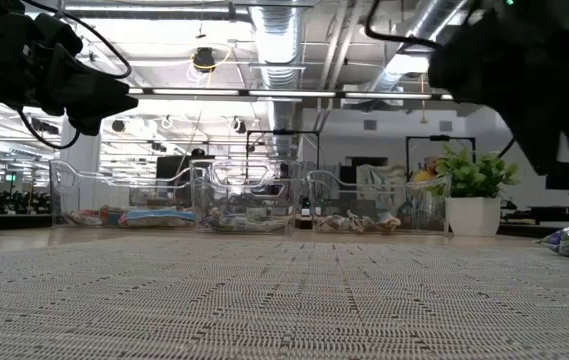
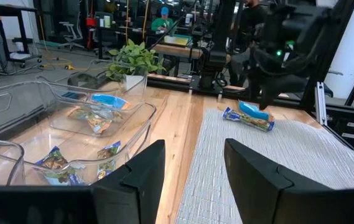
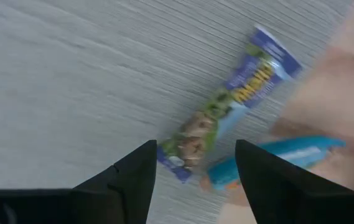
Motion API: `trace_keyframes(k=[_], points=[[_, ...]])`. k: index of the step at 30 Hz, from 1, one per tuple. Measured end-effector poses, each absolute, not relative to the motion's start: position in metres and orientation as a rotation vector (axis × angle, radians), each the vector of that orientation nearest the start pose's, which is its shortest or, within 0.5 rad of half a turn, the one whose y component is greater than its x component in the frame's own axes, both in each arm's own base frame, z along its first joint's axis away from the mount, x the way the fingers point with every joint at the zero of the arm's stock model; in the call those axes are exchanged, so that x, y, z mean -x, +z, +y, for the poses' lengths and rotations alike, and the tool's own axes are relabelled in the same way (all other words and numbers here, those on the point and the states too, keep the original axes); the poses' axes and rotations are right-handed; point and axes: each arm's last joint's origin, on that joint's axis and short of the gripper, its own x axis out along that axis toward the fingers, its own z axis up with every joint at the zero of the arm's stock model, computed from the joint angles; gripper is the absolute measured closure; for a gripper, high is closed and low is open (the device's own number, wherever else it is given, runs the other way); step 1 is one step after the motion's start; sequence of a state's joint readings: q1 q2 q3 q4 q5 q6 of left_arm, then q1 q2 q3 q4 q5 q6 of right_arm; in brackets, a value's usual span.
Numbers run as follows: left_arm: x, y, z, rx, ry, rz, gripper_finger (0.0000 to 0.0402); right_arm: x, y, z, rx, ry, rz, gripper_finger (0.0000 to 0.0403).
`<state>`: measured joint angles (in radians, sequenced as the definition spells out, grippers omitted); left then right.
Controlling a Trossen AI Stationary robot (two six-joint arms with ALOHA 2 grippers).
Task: Pick and place Granola Bars by type
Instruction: Put the blue granola bar into the middle transparent bin
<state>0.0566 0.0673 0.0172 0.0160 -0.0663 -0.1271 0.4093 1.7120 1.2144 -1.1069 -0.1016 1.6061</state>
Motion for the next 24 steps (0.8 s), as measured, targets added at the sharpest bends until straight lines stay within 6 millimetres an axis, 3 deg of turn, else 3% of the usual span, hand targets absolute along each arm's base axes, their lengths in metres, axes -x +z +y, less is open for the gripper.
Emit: trace_keyframes(k=[6, 13, 24], points=[[-0.101, 0.166, 0.008, 0.127, 0.125, 0.026, 0.0244, -0.270, 0.187, 0.130, -0.981, -1.061, 1.474, 0.0193], [-0.101, 0.166, 0.008, 0.127, 0.125, 0.026, 0.0244, -0.260, 0.162, 0.126, -1.012, -1.152, 1.475, 0.0193], [-0.101, 0.166, 0.008, 0.127, 0.125, 0.027, 0.0244, -0.257, 0.137, 0.118, -1.059, -1.059, 1.479, 0.0196]])
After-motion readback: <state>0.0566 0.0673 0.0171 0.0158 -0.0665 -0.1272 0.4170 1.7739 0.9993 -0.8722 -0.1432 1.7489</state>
